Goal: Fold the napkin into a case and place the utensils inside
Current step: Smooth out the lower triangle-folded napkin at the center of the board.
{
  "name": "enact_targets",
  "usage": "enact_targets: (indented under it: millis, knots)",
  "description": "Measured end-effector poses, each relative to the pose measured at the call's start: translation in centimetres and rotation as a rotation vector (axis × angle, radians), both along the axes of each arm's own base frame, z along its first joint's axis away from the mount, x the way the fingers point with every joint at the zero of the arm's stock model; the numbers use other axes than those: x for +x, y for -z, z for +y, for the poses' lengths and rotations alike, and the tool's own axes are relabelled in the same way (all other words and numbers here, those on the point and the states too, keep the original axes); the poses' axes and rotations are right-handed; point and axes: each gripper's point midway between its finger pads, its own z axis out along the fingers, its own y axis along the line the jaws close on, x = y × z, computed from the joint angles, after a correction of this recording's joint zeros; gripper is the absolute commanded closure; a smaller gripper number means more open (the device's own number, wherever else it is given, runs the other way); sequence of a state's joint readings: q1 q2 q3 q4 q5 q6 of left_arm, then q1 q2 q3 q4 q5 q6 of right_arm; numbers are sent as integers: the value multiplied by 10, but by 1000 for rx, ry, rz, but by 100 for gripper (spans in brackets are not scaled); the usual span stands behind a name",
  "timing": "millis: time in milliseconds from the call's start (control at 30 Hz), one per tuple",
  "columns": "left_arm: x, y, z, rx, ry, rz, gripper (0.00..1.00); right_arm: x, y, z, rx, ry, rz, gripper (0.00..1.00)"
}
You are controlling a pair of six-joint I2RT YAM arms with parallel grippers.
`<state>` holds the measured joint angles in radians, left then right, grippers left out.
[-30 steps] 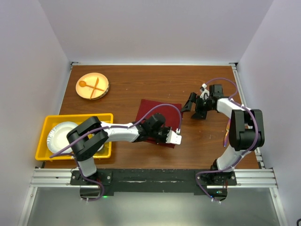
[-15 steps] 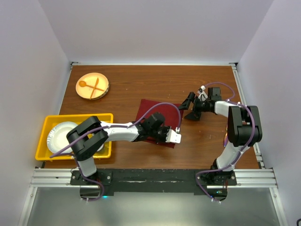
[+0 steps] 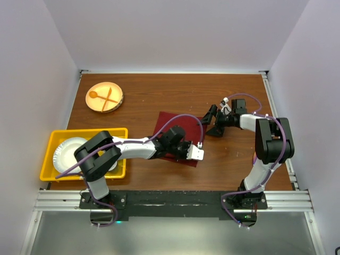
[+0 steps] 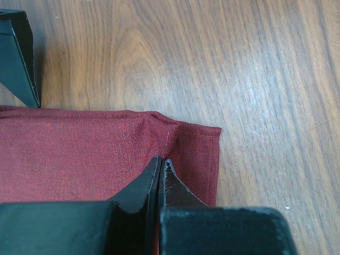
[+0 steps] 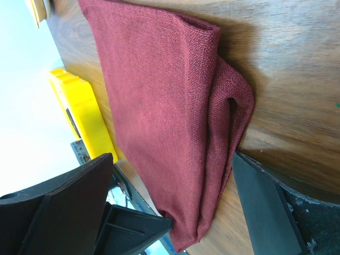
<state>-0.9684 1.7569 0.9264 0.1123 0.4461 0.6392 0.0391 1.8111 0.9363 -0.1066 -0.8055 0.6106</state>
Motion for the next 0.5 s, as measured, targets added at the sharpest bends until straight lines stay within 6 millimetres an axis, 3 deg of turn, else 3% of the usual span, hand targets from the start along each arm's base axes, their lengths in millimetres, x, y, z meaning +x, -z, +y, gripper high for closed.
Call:
enact_targets:
  millis: [500]
  knots:
    - [0, 2, 3, -2, 2, 11, 100, -4, -3, 6, 8, -26, 3, 2]
